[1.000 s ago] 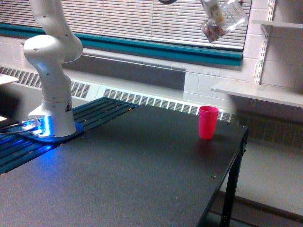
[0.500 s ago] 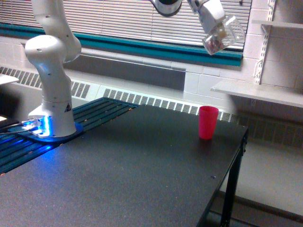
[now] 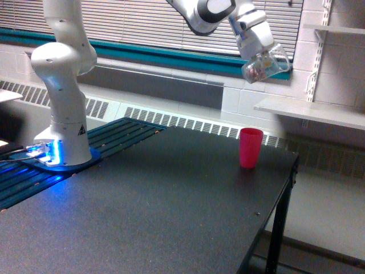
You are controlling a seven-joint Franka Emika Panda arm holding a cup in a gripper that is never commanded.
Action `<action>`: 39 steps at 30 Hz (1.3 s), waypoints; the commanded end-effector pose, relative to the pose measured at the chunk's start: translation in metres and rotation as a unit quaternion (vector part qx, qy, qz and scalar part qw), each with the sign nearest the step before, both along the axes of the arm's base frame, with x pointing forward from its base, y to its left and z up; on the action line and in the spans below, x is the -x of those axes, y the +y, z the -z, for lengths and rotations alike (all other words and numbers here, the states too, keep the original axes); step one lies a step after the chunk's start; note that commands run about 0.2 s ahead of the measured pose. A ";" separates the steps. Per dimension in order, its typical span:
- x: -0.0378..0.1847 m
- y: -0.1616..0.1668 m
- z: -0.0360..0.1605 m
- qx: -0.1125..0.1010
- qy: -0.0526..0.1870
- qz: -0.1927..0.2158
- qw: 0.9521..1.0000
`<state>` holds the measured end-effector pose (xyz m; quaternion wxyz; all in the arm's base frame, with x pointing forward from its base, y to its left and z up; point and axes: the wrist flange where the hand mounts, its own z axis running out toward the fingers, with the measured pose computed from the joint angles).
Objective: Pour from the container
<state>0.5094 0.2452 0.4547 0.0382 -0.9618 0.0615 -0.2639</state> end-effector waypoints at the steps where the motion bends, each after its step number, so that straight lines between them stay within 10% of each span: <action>1: 0.006 0.013 0.014 0.014 0.008 -0.012 1.000; 39: 0.037 0.022 0.112 0.081 0.090 -0.030 0.992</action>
